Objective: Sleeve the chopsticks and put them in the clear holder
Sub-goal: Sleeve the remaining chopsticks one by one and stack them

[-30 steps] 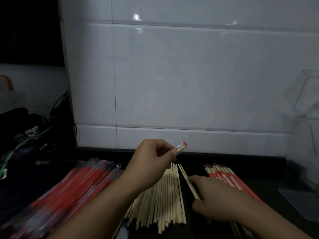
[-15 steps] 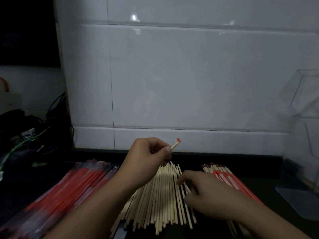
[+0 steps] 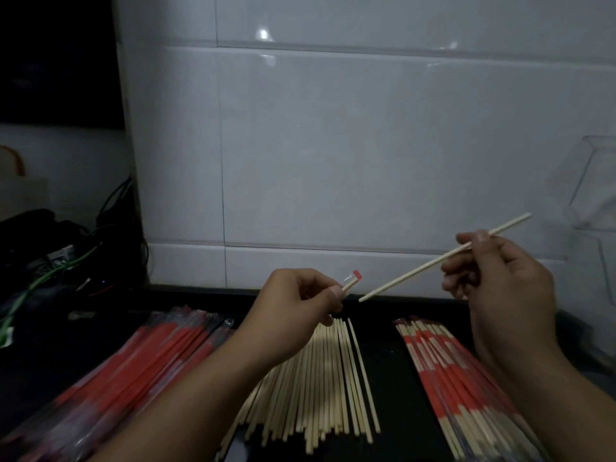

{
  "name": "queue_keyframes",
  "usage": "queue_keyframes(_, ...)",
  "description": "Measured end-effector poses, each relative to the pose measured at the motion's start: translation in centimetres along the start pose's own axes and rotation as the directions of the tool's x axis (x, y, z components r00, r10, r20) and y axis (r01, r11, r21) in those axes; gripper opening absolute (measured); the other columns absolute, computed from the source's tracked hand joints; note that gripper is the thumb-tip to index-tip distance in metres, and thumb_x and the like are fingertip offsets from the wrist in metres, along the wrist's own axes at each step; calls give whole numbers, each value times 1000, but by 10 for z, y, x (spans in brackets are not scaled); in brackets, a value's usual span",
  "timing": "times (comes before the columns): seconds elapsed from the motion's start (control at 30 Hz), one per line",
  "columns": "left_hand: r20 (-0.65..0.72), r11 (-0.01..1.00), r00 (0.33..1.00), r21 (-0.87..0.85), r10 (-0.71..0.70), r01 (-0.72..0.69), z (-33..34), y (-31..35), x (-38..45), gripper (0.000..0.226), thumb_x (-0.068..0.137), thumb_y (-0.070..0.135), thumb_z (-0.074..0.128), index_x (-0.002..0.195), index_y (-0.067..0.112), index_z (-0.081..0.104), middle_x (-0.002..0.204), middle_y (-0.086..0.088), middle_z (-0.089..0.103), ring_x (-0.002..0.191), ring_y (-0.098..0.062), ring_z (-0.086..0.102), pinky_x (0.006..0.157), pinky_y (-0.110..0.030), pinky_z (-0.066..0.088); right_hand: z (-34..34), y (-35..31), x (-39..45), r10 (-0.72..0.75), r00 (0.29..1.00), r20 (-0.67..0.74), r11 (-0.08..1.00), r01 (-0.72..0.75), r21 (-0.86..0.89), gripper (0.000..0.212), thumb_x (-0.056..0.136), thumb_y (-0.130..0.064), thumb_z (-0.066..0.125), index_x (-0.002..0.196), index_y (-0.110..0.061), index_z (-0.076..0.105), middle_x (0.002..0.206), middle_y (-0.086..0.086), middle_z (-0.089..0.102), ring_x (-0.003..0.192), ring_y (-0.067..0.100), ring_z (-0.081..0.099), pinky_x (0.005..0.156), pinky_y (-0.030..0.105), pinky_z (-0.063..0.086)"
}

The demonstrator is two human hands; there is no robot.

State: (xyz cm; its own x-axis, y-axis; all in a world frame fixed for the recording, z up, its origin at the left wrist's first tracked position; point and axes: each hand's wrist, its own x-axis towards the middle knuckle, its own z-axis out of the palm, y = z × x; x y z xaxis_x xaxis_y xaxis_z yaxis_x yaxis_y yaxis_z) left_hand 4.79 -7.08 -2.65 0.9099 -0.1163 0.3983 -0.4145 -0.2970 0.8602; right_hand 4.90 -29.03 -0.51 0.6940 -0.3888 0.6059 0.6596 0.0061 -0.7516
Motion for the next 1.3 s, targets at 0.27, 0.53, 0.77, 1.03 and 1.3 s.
queue_keyframes(0.27,51,998,999,57,6,-9,3,1,-2,12,96,23,60,95,23,73,83,5,74,74,-5,69,70,-19,52,-5,-2,5,39,990,-133,995,-26,99,27,105,-24,43,85,-18,61,56,-1,63,49,10,54,47,20,44)
queue_keyframes(0.53,71,998,997,52,19,-23,5,3,-4,11,95,24,63,94,23,74,82,5,75,75,-9,70,81,-36,59,-3,3,4,66,993,-94,997,-61,47,27,105,-26,43,87,-18,62,60,0,65,52,10,57,50,21,47)
queue_keyframes(0.77,75,998,997,51,19,-23,5,3,-4,11,95,22,63,94,22,75,82,3,75,74,-10,71,82,-36,60,-1,3,4,124,992,-38,992,-123,36,26,104,-25,46,88,-15,64,61,2,65,52,11,58,59,31,46)
queue_keyframes(1.03,98,998,995,61,18,-24,7,3,-5,9,95,23,64,92,25,73,81,5,75,73,-8,70,79,-32,59,8,6,-9,228,936,269,970,-193,-151,20,97,-21,56,91,-13,74,69,6,65,57,18,55,52,28,42)
queue_keyframes(1.3,68,997,998,69,11,-16,4,2,-4,11,95,24,63,98,23,74,82,5,75,74,-8,70,80,-35,59,13,3,-18,119,970,210,974,-73,-212,45,94,0,53,127,-30,49,78,12,68,60,25,62,56,32,54)
